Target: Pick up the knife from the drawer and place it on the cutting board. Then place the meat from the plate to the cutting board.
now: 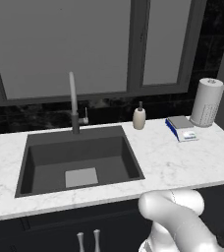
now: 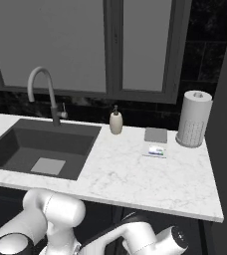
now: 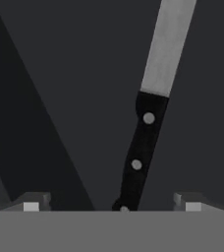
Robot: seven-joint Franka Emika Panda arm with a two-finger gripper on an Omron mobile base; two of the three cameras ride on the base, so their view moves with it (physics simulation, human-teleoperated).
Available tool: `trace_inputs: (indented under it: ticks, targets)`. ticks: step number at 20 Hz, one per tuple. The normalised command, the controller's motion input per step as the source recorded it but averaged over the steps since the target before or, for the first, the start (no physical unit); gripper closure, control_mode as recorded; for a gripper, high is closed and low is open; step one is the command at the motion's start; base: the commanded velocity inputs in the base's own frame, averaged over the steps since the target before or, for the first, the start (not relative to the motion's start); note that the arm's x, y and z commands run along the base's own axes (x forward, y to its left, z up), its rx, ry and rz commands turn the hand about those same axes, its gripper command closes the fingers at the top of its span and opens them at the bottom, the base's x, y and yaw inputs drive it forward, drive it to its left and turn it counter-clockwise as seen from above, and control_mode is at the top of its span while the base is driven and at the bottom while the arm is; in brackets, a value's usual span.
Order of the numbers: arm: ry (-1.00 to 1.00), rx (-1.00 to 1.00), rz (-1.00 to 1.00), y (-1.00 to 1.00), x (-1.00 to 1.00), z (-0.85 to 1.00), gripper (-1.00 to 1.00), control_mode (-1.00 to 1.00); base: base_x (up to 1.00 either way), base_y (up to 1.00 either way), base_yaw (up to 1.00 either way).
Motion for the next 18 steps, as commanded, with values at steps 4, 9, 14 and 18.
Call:
trace_inputs:
  ticks: [4, 9, 14, 18]
  targets:
    - [0.01, -0.02, -0.05, -0.09, 0.46, -0.07, -1.00, -1.00, 0.00, 0.00, 0.00]
    - [0.10, -0.08, -0.08, -0.10, 0.27, -0.19, -1.00, -1.00, 0.00, 0.00, 0.00]
    - [0.12, -0.06, -0.10, -0.43, 0.02, -0.21, -1.00, -1.00, 0.00, 0.00, 0.00]
    - [0.10, -0.02, -0.07, -0.46, 0.00, -0.25, -1.00, -1.00, 0.00, 0.00, 0.00]
